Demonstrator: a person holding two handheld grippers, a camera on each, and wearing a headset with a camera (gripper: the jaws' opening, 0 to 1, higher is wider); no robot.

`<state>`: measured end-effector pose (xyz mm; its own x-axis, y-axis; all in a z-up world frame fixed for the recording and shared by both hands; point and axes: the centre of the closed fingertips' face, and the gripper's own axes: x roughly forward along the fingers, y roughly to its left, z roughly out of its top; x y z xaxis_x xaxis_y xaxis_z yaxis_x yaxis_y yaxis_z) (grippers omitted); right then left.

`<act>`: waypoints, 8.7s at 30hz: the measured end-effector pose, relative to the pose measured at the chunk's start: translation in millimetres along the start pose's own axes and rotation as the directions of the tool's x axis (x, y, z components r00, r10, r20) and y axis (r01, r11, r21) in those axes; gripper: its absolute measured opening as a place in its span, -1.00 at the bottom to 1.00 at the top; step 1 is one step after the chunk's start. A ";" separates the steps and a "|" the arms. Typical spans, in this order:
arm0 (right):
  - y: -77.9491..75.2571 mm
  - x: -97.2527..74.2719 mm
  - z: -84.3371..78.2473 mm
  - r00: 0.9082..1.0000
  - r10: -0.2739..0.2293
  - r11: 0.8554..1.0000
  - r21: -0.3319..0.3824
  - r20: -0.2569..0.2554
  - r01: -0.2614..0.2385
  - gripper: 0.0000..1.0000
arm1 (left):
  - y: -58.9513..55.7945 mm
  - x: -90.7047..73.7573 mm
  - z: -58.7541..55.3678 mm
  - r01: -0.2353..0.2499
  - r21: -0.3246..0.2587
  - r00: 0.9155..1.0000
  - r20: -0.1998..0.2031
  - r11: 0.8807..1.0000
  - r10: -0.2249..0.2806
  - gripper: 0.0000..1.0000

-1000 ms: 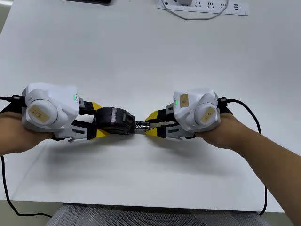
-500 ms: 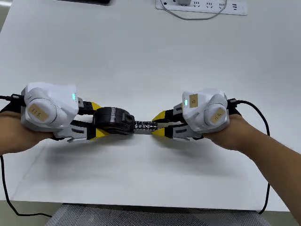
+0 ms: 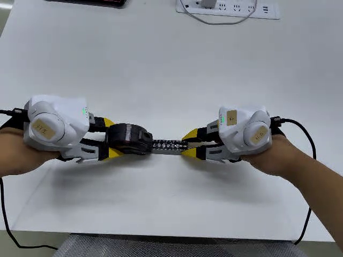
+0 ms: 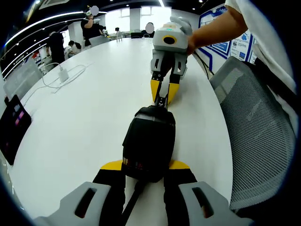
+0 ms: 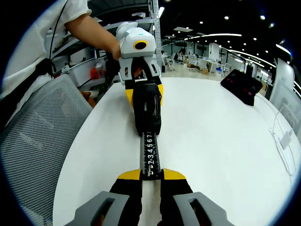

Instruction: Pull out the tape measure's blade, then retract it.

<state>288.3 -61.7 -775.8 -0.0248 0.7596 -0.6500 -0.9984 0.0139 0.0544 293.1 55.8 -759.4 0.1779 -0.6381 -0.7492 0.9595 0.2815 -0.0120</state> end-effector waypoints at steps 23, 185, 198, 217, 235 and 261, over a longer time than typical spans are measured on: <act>0.2 -16.4 -14.3 0.999 -0.024 1.000 0.011 -0.024 0.025 -0.80 | -0.7 0.1 0.5 0.002 -0.006 1.000 -0.004 1.000 -0.002 -0.48; -0.5 -122.1 -100.6 0.957 -0.066 0.992 0.083 -0.282 0.093 -0.60 | -2.8 3.6 3.0 -0.001 0.004 0.998 -0.059 1.000 0.002 -0.39; -0.1 -125.1 -99.2 0.959 -0.073 0.989 0.105 -0.276 0.105 -0.50 | -2.7 3.2 5.2 -0.008 -0.018 0.999 -0.051 1.000 0.007 -0.22; 7.0 -127.9 -81.9 0.969 -0.126 0.960 0.219 -0.211 0.172 -0.10 | -7.6 -13.0 15.6 -0.053 -0.130 0.998 0.011 0.990 0.055 0.20; 13.6 -134.3 -79.3 0.952 -0.240 0.912 0.293 -0.189 0.288 0.47 | -11.7 -33.4 20.6 -0.162 -0.235 0.980 0.078 0.958 0.185 0.50; 25.7 -146.4 -59.7 0.919 -0.378 0.848 0.357 -0.111 0.392 0.73 | -33.6 -54.2 11.9 -0.271 -0.362 0.938 0.107 0.892 0.329 0.64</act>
<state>263.3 -211.3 -724.5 0.3489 0.6209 -0.7020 -0.8385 0.5413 0.0620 253.7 72.4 -710.5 0.5062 -0.5829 -0.6356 0.7281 0.6838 -0.0472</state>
